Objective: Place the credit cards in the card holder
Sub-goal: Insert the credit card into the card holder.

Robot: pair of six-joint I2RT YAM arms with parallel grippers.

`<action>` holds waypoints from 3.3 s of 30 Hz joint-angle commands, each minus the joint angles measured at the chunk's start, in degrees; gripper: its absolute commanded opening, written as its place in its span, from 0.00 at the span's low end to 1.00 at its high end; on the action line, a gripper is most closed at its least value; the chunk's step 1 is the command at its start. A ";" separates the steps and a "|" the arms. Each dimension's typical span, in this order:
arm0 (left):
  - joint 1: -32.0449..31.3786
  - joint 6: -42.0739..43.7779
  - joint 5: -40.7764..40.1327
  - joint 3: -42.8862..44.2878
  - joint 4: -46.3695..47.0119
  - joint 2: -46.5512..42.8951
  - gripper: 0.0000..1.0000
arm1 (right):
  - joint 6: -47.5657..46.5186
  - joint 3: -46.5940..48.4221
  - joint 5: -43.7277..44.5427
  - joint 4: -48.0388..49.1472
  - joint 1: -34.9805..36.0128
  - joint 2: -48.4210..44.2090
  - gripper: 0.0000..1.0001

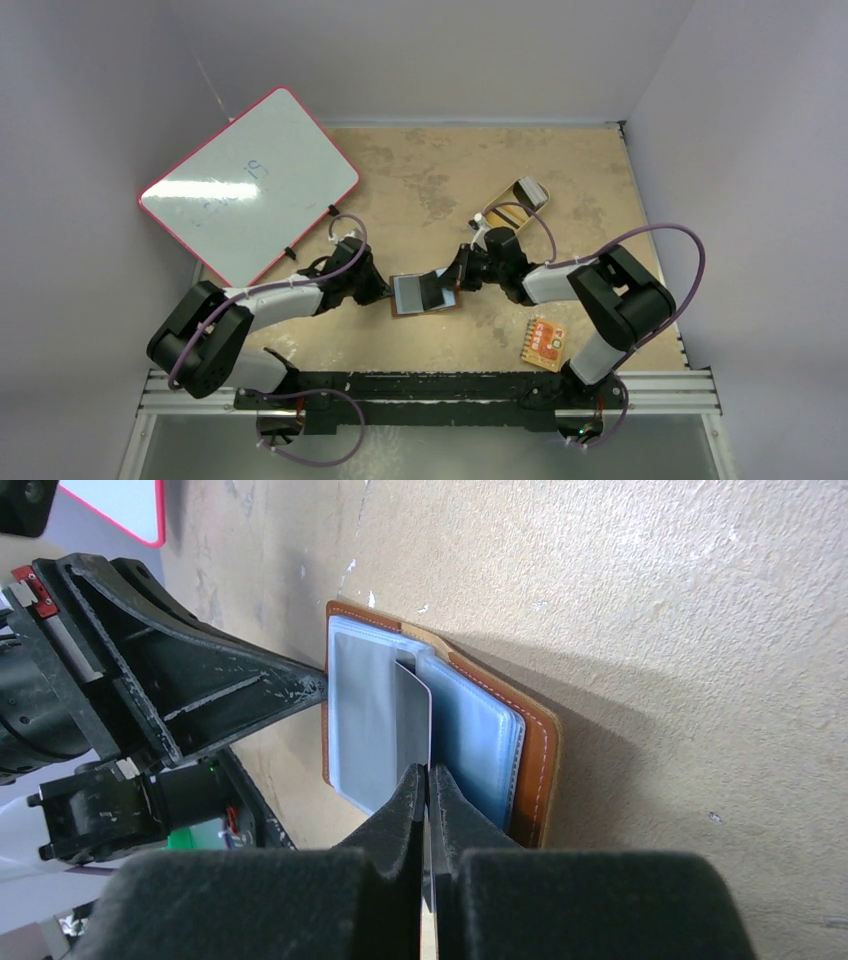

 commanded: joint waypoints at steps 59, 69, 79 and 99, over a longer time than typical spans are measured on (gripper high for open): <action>-0.59 -2.48 -2.51 2.65 1.43 -0.41 0.00 | 3.71 9.36 4.40 -1.91 10.29 4.59 0.51; -0.62 -2.64 -2.54 2.44 3.13 -1.27 0.00 | 8.94 6.13 5.62 0.81 10.60 0.58 0.50; -0.58 -2.39 -2.32 1.59 3.60 -2.78 0.00 | 9.62 5.18 6.56 0.53 10.69 0.21 0.39; 0.60 4.25 -3.16 2.63 -2.74 -3.67 0.00 | 2.10 10.09 17.10 -16.44 10.70 -6.54 0.50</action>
